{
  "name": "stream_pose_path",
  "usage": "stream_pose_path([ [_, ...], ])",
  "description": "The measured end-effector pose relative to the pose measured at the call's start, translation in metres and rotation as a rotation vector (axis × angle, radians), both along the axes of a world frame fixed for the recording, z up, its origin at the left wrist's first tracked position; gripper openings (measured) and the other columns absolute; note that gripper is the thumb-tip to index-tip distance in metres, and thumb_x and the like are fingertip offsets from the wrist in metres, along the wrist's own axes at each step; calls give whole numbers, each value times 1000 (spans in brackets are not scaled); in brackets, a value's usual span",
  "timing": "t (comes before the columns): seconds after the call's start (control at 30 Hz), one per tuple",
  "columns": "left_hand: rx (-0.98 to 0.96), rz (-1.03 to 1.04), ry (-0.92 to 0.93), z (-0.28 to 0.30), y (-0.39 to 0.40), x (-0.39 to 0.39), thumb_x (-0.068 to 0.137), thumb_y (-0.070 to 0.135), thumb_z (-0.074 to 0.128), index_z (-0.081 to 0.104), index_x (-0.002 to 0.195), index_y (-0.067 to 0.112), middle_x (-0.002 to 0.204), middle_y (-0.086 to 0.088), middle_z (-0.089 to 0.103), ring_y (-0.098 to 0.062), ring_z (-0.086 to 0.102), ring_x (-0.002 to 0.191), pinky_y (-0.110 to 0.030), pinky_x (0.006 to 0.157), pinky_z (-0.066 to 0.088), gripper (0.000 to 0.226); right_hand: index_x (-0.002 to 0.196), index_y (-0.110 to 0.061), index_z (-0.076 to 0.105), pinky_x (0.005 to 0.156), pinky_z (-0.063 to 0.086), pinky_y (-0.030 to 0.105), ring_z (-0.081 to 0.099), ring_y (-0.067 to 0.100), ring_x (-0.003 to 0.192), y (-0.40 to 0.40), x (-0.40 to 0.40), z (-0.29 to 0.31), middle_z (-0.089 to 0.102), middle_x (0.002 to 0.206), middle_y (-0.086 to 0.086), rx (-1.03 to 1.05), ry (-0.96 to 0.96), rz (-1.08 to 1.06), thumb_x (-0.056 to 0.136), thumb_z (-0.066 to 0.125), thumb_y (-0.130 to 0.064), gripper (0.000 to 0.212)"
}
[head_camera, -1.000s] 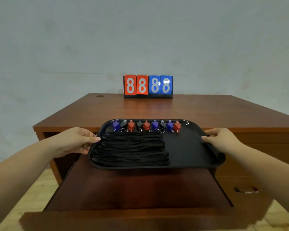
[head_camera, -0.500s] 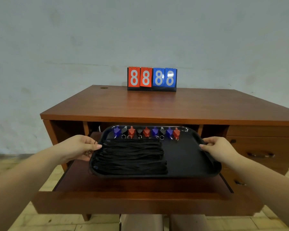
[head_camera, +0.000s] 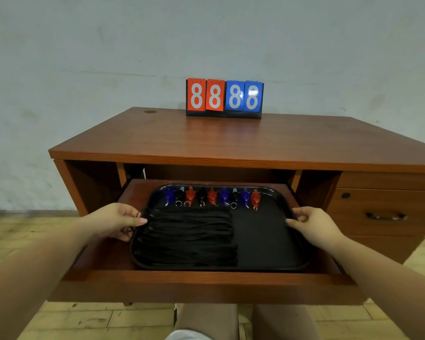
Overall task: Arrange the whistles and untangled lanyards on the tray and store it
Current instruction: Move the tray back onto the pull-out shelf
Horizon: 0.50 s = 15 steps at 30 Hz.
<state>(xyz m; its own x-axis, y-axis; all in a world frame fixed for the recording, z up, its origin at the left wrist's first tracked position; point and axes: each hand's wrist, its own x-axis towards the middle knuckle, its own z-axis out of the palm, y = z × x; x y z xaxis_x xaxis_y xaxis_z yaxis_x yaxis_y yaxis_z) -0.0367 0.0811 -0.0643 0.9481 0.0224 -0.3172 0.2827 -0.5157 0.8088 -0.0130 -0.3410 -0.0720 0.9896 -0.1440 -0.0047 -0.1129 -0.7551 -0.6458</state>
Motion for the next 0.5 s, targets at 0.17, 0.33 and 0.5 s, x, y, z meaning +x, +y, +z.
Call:
stream_pose_path([
  [0.17,11,-4,11,1,-2,-3,86,21,65,68,95,6,69,-5,65,-13,59,61,-23,54,50,18,130,-11,55,89,49,34,61,22,99,-1,1,0,64,105,5,-59,4,6,84,67,-28,50],
  [0.33,68,-13,2,5,-3,-5,85,27,66,70,94,8,74,-6,66,-14,61,61,-24,55,52,21,129,-13,54,85,49,30,60,21,102,2,-1,8,63,113,5,-144,37,34,86,66,-30,48],
  [0.5,238,-38,46,24,-3,0,85,45,61,63,102,8,84,-8,67,-16,67,68,-24,57,53,40,136,-15,45,91,50,31,59,21,112,8,5,25,58,127,6,-322,77,70,85,63,-38,59],
])
